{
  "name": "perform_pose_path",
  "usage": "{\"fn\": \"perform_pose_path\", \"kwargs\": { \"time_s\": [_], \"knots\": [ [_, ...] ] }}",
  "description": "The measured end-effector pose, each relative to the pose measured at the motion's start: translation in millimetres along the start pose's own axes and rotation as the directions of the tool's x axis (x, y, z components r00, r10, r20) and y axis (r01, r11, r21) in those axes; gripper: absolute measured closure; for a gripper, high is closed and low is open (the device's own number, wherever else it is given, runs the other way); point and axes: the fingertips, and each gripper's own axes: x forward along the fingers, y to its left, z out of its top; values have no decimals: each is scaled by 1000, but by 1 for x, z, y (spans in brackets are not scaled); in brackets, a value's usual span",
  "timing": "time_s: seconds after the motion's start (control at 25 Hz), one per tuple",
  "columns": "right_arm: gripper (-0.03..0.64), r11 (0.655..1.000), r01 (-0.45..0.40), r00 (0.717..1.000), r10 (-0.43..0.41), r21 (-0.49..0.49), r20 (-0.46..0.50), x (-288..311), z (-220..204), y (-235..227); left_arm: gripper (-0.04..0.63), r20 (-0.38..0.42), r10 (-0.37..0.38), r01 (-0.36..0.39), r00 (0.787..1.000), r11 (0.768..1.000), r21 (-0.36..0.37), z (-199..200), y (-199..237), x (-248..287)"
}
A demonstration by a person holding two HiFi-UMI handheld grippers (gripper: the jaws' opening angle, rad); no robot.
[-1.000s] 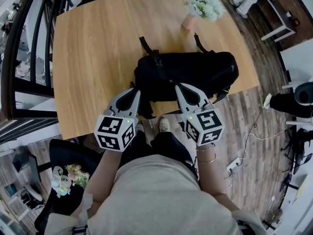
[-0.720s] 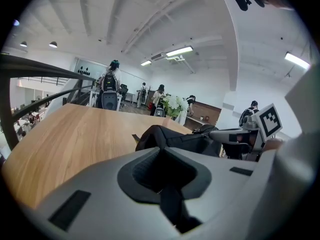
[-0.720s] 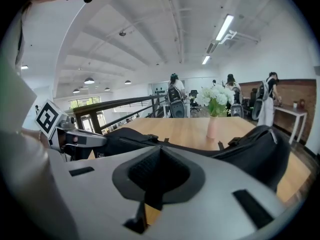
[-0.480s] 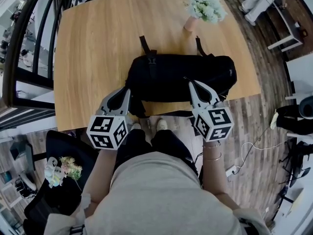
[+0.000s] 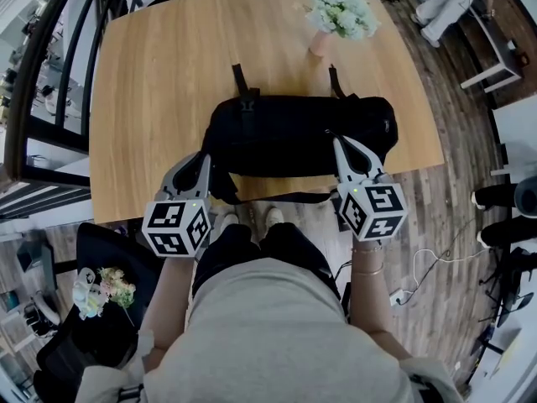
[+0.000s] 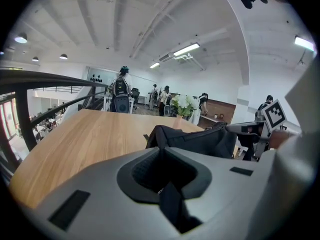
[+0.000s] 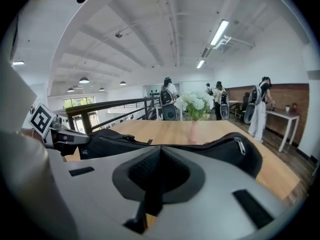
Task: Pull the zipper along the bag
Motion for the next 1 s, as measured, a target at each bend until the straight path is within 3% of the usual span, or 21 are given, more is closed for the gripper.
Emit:
{"fn": "perform_pose_path", "kwargs": {
  "time_s": [0.2, 0.36, 0.56, 0.76, 0.88, 1.0],
  "knots": [
    [606, 1000, -21, 1000, 21, -11, 8, 0, 1, 4, 551, -40, 56, -55, 998, 998, 32, -5, -2, 2],
    [606, 999, -33, 999, 33, -10, 17, 1, 3, 4, 390, -18, 88, -86, 996, 992, 95, 11, -9, 0],
    [606, 999, -41, 999, 41, -5, 27, 0, 5, 5, 367, 19, -7, 2, 1000, 972, 233, 37, -51, 11],
    [606, 999, -45, 998, 46, -10, 34, 1, 6, 6, 367, -1, -143, 137, 990, 950, 280, 47, -100, 35],
    [606, 998, -55, 998, 56, -10, 36, -2, 6, 8, 367, -22, -205, 201, 979, 923, 329, 48, -126, 47],
    [606, 997, -72, 997, 72, -10, 41, -4, 8, 8, 367, -69, -273, 278, 960, 879, 388, 43, -154, 58]
  ]
}}
